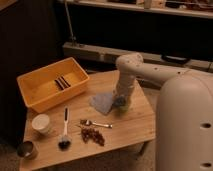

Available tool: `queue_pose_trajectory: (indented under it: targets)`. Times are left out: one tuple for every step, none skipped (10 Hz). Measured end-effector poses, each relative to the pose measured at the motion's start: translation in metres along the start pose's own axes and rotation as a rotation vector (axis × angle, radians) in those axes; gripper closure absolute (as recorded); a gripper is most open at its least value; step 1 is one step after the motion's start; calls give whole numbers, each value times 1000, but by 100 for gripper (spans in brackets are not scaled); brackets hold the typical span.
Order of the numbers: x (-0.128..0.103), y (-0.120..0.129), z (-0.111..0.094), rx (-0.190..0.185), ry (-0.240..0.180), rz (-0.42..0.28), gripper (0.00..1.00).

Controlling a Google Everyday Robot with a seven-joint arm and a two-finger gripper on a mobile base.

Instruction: Place sponge in plastic cup

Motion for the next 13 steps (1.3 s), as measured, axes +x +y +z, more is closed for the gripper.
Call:
queue_pose_trajectory:
  targets:
    - [-7,16,1,-4,1,-28,89]
    - [-12,26,2,-10,1,-47,89]
    - [-16,35,1,-19,-1,-66,89]
    - [-17,37,-1,-27,-4,-69,89]
    - [-16,36,-4,-34,-8,-68,89]
    - [-13,30,-8,-42,-10,-63,89]
    - [-9,19,-12,-50,-13,-55,89]
    - [-2,5,-13,-54,-11,-44,89]
    - [6,-13,-12,-59,-12,-31,89]
    - [14,-33,-11,-54,-14,-5,89]
    - [18,-42,-9,-48,-15,9,89]
    - [22,-46,-7,-45,-17,19,89]
    - [25,-46,-6,-46,-21,22,89]
